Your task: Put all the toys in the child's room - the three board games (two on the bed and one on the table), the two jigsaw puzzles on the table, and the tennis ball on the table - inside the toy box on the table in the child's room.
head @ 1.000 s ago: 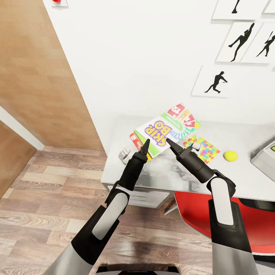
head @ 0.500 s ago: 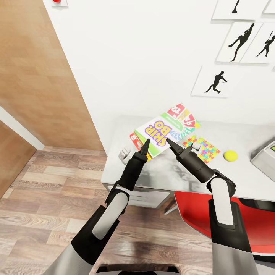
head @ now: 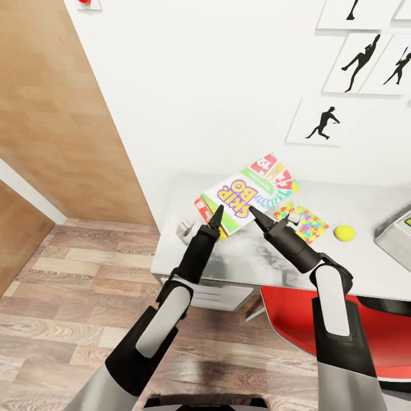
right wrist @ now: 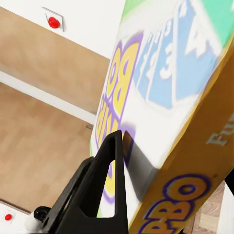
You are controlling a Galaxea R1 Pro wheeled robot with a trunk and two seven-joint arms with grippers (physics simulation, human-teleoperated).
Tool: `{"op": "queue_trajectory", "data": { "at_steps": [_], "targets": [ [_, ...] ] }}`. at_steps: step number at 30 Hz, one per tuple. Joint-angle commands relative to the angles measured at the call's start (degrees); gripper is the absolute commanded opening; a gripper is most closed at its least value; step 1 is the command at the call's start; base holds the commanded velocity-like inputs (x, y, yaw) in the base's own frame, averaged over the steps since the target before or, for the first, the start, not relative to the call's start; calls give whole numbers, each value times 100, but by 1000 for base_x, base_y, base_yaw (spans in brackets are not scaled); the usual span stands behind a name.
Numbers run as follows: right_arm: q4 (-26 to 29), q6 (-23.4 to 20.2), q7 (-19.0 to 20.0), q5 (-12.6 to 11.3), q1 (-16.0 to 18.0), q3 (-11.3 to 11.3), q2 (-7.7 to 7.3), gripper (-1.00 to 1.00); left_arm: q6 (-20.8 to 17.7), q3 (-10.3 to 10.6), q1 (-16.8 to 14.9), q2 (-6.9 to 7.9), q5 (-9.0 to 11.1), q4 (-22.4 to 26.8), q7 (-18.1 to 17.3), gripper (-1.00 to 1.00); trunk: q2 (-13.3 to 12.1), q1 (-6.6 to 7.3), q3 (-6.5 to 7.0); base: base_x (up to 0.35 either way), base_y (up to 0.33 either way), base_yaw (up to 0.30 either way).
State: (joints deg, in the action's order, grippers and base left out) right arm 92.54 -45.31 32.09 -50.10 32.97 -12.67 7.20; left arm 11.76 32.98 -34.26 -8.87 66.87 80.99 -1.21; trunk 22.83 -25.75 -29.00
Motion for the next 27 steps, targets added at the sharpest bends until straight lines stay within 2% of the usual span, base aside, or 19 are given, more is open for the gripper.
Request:
{"op": "queue_trajectory", "data": {
  "at_steps": [1, 2, 5, 6, 7, 9, 12, 13, 14, 17, 20, 21, 22, 25, 26, 27],
  "targets": [
    [0, -39, 15, 4, 39, -18, -10, -100, -3, 10, 7, 13, 262, 154, 174, 100, 9, -3, -8, 0, 0, 0],
    [0, -39, 6, 9, 111, -21, -39, -100, -52, 17, 16, 25, 519, 310, 334, 100, 9, -3, -8, 0, 0, 0],
    [0, -57, -110, 5, 288, -78, -144, -100, -192, 21, 24, 79, 891, 500, 521, 100, 9, -3, -8, 0, 0, 0],
    [0, -65, -165, 1, 339, -113, -186, -100, -256, 16, 24, 104, 945, 528, 552, 100, 9, -3, -8, 0, 0, 0],
    [0, -83, -296, -9, 448, -208, -279, -100, -481, 0, 15, 163, 1036, 569, 609, 100, 9, -3, -8, 0, 0, 0],
    [0, -96, -436, -21, 563, -322, -378, -100, -861, -21, 0, 230, 1096, 625, 670, 100, 9, -3, -8, 0, 0, 0],
    [0, -114, -614, -32, 708, -509, -522, -100, -1630, -137, -18, 332, 1139, 733, 764, 100, 9, -3, -8, 0, 0, 0],
    [0, -122, -657, -34, 742, -573, -572, -100, -1902, -222, -22, 357, 1153, 767, 797, 100, 9, -3, -8, 0, 0, 0],
    [0, -174, -718, -38, 791, -711, -691, -100, -2419, -441, -27, 391, 1172, 820, 848, 100, 9, -3, -8, 0, 0, 0],
    [0, -380, -777, -40, 833, -957, -900, -100, -3079, -734, -31, 419, 1190, 868, 884, 100, 9, -3, -8, 0, 0, 0],
    [-4, -703, -848, -38, 853, -1260, -1144, -100, -3570, -931, -45, 430, 1204, 888, 883, 100, 9, -3, -8, 0, 0, 0],
    [-4, -703, -848, -38, 853, -1260, -1144, -100, -3570, -931, -45, 430, 1204, 888, 883, 100, 9, -3, -8, 0, 0, 0],
    [-5, -832, -869, -37, 847, -1371, -1238, -100, -3699, -991, -56, 432, 1215, 891, 878, 100, 9, -3, -8, 0, 0, 0],
    [-3, -1241, -897, -37, 803, -1681, -1547, -100, -4073, -1128, -141, 438, 1244, 906, 877, 100, 9, -3, -8, 0, 0, 0],
    [-2, -1426, -894, -36, 717, -1828, -1749, -100, -4314, -1178, -218, 434, 1254, 907, 893, 100, 9, -3, -8, 0, 0, 0],
    [-1, -1469, -889, -36, 635, -1889, -1852, -100, -4431, -1191, -258, 424, 1244, 908, 902, 100, 9, -3, -8, 0, 0, 0]
  ]
}}
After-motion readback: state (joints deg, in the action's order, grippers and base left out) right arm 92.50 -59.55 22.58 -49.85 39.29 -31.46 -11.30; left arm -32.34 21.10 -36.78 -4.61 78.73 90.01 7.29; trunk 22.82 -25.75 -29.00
